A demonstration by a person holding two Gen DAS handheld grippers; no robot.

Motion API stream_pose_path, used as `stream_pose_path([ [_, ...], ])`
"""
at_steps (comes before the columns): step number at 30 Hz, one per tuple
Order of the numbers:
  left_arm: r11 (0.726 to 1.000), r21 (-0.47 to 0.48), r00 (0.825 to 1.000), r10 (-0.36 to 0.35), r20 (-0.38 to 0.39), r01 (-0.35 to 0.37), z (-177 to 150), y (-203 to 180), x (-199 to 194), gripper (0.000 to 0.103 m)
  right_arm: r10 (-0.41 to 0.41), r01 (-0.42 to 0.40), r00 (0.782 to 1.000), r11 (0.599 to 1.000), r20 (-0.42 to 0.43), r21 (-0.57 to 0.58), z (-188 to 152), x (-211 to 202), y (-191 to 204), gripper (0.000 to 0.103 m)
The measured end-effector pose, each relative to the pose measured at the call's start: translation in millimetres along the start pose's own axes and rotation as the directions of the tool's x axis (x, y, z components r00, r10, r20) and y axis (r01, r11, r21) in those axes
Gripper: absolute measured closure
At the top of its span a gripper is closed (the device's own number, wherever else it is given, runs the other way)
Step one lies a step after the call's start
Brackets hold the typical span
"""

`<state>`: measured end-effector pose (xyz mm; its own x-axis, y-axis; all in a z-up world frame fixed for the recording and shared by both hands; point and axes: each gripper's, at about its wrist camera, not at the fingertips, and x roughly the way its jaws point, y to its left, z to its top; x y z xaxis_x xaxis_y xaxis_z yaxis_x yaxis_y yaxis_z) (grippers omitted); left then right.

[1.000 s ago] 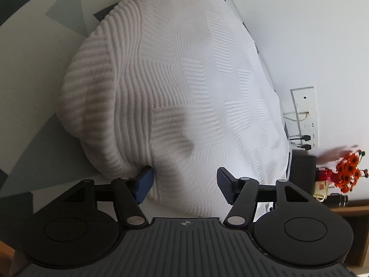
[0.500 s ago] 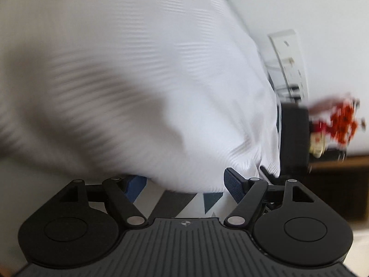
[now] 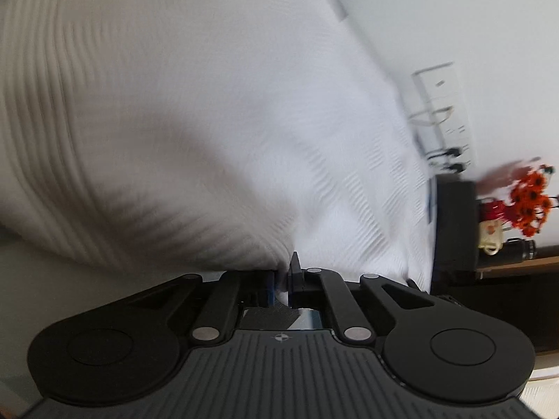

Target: Fold clothes

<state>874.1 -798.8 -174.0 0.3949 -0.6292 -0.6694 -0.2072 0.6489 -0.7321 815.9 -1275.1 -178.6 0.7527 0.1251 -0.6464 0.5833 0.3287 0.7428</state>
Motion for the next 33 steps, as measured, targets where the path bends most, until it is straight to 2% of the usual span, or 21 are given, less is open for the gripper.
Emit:
stream_pose_path([
  [1, 1.0, 0.018, 1.0, -0.014, 0.026, 0.014, 1.2, -2.3, -8.2, 0.097, 0.017, -0.017, 0.999, 1.0, 0.037, -0.008, 3.4, -6.0, 3.5, 0.099],
  [3, 0.999, -0.011, 0.999, -0.039, 0.023, 0.039, 3.3, 3.4, -16.6, 0.097, 0.03, -0.027, 0.997, 0.999, 0.067, -0.046, 8.4, -10.5, 9.0, 0.099],
  [5, 0.998, -0.052, 0.999, -0.032, -0.031, 0.031, 0.6, 15.9, -12.7, 0.096, 0.001, 0.002, 0.999, 0.998, 0.054, -0.059, 10.1, -5.5, 6.1, 0.099],
  [7, 0.995, -0.097, 0.995, 0.011, -0.094, -0.02, -3.7, 30.4, -6.4, 0.094, -0.017, 0.02, 0.999, 0.999, 0.05, -0.044, 13.6, -3.1, 0.3, 0.098],
  [8, 0.992, -0.125, 0.993, 0.023, -0.114, -0.037, -5.2, 39.0, -7.7, 0.085, -0.021, 0.022, 0.998, 0.999, 0.053, -0.034, 16.0, -3.2, -2.4, 0.097],
  [9, 0.989, -0.142, 0.994, 0.013, -0.109, -0.029, -7.0, 44.9, -13.1, 0.075, -0.024, 0.025, 0.998, 0.999, 0.055, -0.024, 18.5, -3.3, -5.2, 0.09],
  [10, 0.987, -0.159, 0.995, 0.003, -0.102, -0.019, -8.9, 50.6, -18.6, 0.071, -0.027, 0.028, 0.998, 1.0, 0.058, -0.014, 20.9, -3.4, -7.9, 0.086],
  [11, 0.987, -0.161, 0.997, 0.008, -0.08, -0.021, -10.0, 54.1, -27.8, 0.06, -0.031, 0.031, 0.998, 1.0, 0.061, -0.004, 23.4, -3.5, -10.6, 0.076],
  [12, 0.987, -0.161, 0.998, 0.014, -0.057, -0.023, -11.2, 57.4, -37.2, 0.05, -0.034, 0.034, 0.997, 0.999, 0.063, 0.006, 25.9, -3.6, -13.4, 0.071],
  [14, 0.985, -0.171, 0.999, 0.042, 0.015, -0.039, -14.4, 64.1, -56.8, 0.039, -0.041, 0.039, 0.997, 0.999, 0.068, 0.027, 30.8, -3.8, -18.8, 0.071],
  [15, 0.982, -0.186, 0.997, 0.054, 0.06, -0.042, -16.1, 70.1, -66.8, 0.038, -0.045, 0.042, 0.997, 0.998, 0.071, 0.037, 33.2, -3.9, -21.6, 0.071],
  [18, 0.952, -0.306, 0.972, 0.059, 0.228, 0.014, -21.7, 95.7, -94.3, 0.038, -0.04, 0.032, 0.996, 0.995, 0.083, 0.09, 38.3, 1.6, -28.1, 0.071],
  [19, 0.94, -0.34, 0.964, 0.069, 0.258, 0.024, -22.0, 102.6, -98.4, 0.038, -0.031, 0.019, 0.995, 0.992, 0.095, 0.122, 38.6, 3.3, -29.9, 0.071],
  [23, 0.923, -0.383, 0.941, 0.085, 0.327, 0.05, -20.2, 115.7, -100.0, 0.038, -0.039, 0.003, 0.989, 0.971, 0.144, 0.241, 36.0, 7.9, -31.3, 0.069],
  [26, 0.918, -0.391, 0.929, 0.092, 0.358, 0.06, -19.0, 115.9, -100.5, 0.038, -0.097, 0.055, 0.977, 0.975, 0.19, 0.215, 33.8, 5.5, -22.1, 0.068],
  [28, 0.915, -0.396, 0.916, 0.093, 0.39, 0.075, -20.0, 118.5, -101.6, 0.043, -0.099, 0.06, 0.974, 0.979, 0.202, 0.194, 34.0, 6.0, -19.0, 0.068],
  [29, 0.922, -0.38, 0.91, 0.097, 0.403, 0.07, -20.3, 116.0, -99.2, 0.074, -0.094, 0.056, 0.976, 0.98, 0.197, 0.189, 34.7, 7.7, -18.9, 0.068],
  [30, 0.93, -0.363, 0.904, 0.101, 0.416, 0.063, -20.5, 113.2, -96.6, 0.088, -0.091, 0.055, 0.979, 0.98, 0.183, 0.19, 35.7, 10.6, -20.0, 0.072],
  [32, 0.945, -0.324, 0.902, 0.11, 0.417, 0.035, -17.2, 113.4, -104.4, 0.091, -0.09, 0.059, 0.981, 0.983, 0.171, 0.176, 37.6, 13.8, -20.0, 0.09],
  [33, 0.954, -0.298, 0.898, 0.114, 0.424, 0.02, -17.5, 109.2, -109.9, 0.092, -0.09, 0.061, 0.98, 0.985, 0.177, 0.162, 38.7, 11.8, -18.4, 0.092],
])
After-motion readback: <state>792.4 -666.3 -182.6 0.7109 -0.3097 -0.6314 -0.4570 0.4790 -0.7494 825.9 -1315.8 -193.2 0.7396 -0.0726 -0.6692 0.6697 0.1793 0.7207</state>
